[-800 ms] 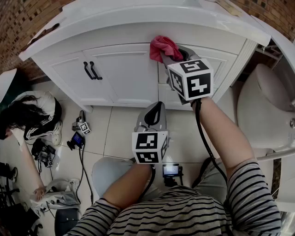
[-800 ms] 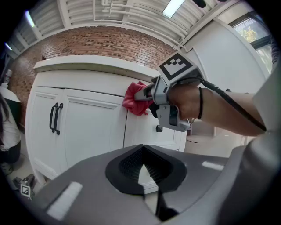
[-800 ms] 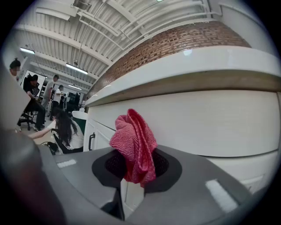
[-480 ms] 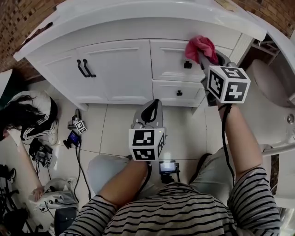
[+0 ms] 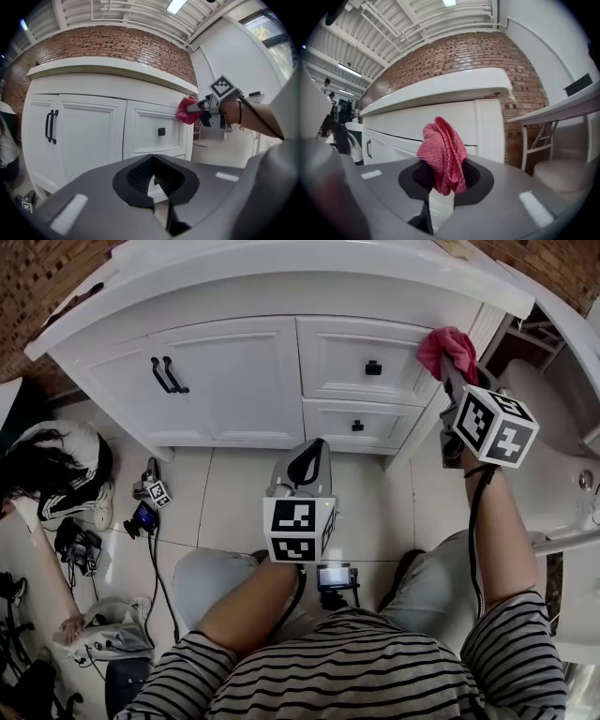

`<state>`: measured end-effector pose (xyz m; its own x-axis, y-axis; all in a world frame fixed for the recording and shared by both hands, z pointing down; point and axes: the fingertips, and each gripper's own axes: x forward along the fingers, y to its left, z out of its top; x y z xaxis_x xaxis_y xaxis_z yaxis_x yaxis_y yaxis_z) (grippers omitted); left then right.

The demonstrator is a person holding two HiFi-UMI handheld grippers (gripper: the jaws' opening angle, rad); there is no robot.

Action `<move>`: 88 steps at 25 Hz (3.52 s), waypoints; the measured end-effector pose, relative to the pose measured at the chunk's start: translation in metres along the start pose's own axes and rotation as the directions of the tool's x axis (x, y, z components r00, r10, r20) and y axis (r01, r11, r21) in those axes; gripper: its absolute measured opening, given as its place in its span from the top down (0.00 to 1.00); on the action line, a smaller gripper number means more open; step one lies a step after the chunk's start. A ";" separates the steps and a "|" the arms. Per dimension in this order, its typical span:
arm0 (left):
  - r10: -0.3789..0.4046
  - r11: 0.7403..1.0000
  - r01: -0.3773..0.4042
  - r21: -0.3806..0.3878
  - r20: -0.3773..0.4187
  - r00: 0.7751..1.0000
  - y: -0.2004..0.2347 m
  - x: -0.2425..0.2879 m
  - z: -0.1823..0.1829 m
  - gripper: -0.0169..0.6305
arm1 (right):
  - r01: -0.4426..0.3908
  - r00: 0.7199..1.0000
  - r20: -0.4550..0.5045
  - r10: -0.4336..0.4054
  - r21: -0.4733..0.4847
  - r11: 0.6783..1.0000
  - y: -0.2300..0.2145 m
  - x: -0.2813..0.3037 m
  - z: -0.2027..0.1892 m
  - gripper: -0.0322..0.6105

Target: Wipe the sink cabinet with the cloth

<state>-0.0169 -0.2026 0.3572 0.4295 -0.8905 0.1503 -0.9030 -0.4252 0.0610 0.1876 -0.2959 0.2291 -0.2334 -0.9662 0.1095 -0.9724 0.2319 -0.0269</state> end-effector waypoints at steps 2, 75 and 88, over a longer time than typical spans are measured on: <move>-0.004 1.000 0.004 0.000 0.001 1.000 -0.001 0.000 0.001 0.97 | -0.115 0.993 0.002 0.115 -0.012 0.993 0.051 0.013 0.000 0.83; 0.020 1.000 -0.020 0.015 0.013 1.000 0.025 -0.013 0.004 0.97 | -0.217 0.953 -0.222 0.205 -0.032 0.976 0.131 0.080 -0.106 0.84; 0.014 0.998 -0.012 0.067 -0.029 0.999 0.013 -0.006 -0.012 0.97 | -0.093 0.970 -0.228 0.086 -0.022 0.995 0.032 0.050 -0.101 0.84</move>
<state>-0.0308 -0.2010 0.3693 0.4167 -0.8911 0.1798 -0.9053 -0.4248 -0.0069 0.1447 -0.3251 0.3338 -0.3097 -0.8916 0.3305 -0.9463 0.3230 -0.0155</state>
